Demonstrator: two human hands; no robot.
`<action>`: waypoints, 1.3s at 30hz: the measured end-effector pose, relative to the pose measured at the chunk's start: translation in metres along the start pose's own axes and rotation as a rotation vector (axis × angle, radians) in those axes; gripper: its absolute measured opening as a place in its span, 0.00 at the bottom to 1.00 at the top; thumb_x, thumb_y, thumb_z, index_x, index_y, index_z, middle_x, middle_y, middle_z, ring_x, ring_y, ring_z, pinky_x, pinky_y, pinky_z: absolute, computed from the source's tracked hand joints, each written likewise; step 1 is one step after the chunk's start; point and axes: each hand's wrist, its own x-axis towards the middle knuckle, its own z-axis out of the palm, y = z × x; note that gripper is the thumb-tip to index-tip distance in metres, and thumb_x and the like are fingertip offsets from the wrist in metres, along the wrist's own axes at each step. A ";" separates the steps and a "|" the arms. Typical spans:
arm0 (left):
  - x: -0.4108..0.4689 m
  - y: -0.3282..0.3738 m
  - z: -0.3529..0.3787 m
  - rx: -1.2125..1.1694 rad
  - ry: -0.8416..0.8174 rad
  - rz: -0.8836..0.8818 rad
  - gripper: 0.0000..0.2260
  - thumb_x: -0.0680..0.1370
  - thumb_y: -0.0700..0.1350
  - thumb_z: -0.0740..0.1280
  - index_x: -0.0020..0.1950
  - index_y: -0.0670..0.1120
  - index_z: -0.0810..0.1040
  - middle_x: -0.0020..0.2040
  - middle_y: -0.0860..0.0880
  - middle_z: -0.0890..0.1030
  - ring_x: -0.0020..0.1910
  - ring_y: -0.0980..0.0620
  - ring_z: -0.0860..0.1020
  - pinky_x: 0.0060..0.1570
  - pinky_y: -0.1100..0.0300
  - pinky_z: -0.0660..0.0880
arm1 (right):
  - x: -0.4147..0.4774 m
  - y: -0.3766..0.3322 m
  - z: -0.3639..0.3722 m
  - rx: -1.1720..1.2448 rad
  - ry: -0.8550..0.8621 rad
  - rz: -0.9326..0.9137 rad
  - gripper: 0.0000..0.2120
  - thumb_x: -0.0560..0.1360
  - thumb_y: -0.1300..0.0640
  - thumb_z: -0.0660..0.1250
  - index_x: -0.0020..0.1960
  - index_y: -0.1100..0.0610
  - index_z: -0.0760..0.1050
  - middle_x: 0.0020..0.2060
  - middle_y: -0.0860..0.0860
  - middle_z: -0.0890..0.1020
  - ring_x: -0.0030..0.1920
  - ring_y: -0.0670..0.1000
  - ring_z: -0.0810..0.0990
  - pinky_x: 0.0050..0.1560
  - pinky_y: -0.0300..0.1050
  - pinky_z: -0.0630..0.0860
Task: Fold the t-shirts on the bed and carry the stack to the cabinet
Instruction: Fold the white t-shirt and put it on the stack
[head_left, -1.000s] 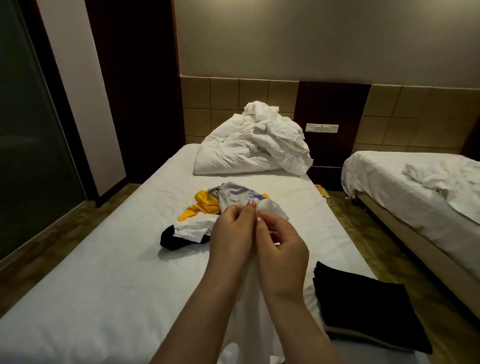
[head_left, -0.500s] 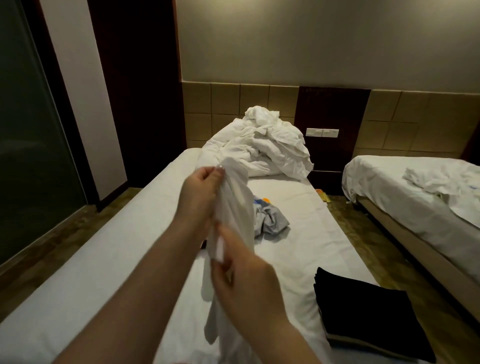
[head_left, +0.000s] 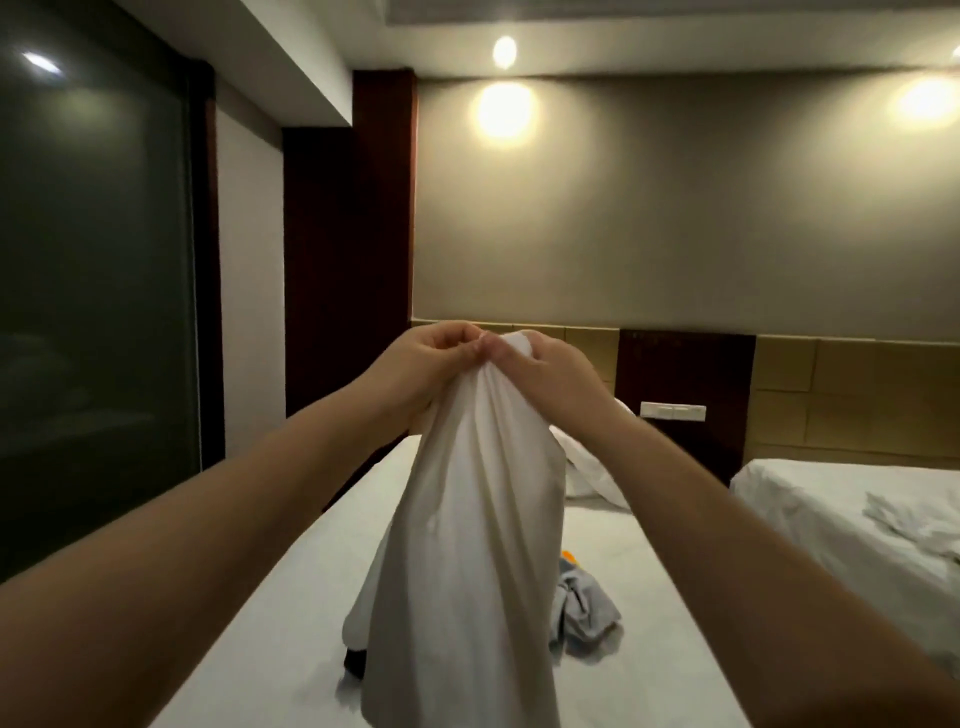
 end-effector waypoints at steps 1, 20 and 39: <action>0.003 0.006 -0.003 -0.003 0.018 0.011 0.13 0.79 0.40 0.62 0.57 0.32 0.73 0.44 0.42 0.75 0.42 0.49 0.74 0.39 0.64 0.73 | 0.006 -0.006 -0.005 0.063 -0.038 -0.007 0.15 0.77 0.43 0.60 0.50 0.52 0.78 0.45 0.48 0.80 0.49 0.48 0.76 0.44 0.41 0.70; -0.029 -0.037 0.013 0.215 -0.039 -0.122 0.10 0.78 0.45 0.64 0.51 0.39 0.79 0.51 0.42 0.80 0.51 0.45 0.79 0.53 0.52 0.77 | 0.008 0.003 -0.047 0.107 -0.069 0.083 0.12 0.77 0.49 0.63 0.52 0.55 0.80 0.47 0.52 0.80 0.47 0.50 0.78 0.44 0.40 0.73; -0.040 -0.123 0.042 0.334 0.036 -0.212 0.07 0.76 0.50 0.67 0.44 0.47 0.82 0.41 0.49 0.80 0.43 0.50 0.77 0.46 0.56 0.74 | -0.007 0.056 -0.067 0.214 0.015 0.248 0.12 0.78 0.48 0.61 0.52 0.57 0.74 0.41 0.47 0.77 0.40 0.44 0.77 0.43 0.37 0.76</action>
